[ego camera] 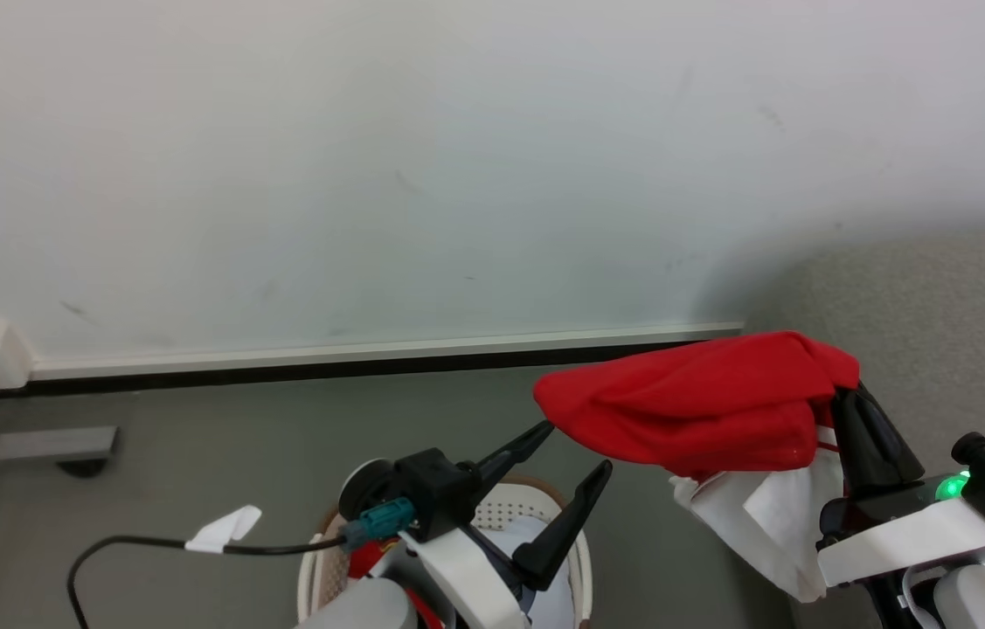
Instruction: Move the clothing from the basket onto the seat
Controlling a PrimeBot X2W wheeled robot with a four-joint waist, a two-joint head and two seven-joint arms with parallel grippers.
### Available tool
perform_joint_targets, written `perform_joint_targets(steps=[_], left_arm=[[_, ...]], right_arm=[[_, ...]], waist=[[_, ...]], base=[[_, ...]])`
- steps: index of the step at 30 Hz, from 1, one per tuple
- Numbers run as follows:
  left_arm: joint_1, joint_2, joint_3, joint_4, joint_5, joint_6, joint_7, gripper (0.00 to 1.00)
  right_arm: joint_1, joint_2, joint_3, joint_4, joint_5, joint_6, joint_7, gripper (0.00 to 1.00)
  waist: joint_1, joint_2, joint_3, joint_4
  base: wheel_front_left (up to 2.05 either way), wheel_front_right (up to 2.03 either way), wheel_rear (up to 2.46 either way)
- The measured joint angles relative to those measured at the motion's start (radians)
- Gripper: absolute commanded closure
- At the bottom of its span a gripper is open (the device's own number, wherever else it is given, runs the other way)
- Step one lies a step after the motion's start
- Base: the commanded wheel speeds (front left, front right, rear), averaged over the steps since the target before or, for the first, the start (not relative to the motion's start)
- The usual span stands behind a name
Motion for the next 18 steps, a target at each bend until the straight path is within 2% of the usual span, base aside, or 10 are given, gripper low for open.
perform_joint_targets(steps=[18], left_arm=[[0.002,-0.007,-0.004,0.047,0.035,0.011,-0.023,0.0]], right_arm=[[0.049,-0.031,-0.076,-0.085,-0.034,0.0,0.0,1.0]], waist=[[0.0,0.0,0.028,-0.257]], base=[[0.0,0.0,0.0]])
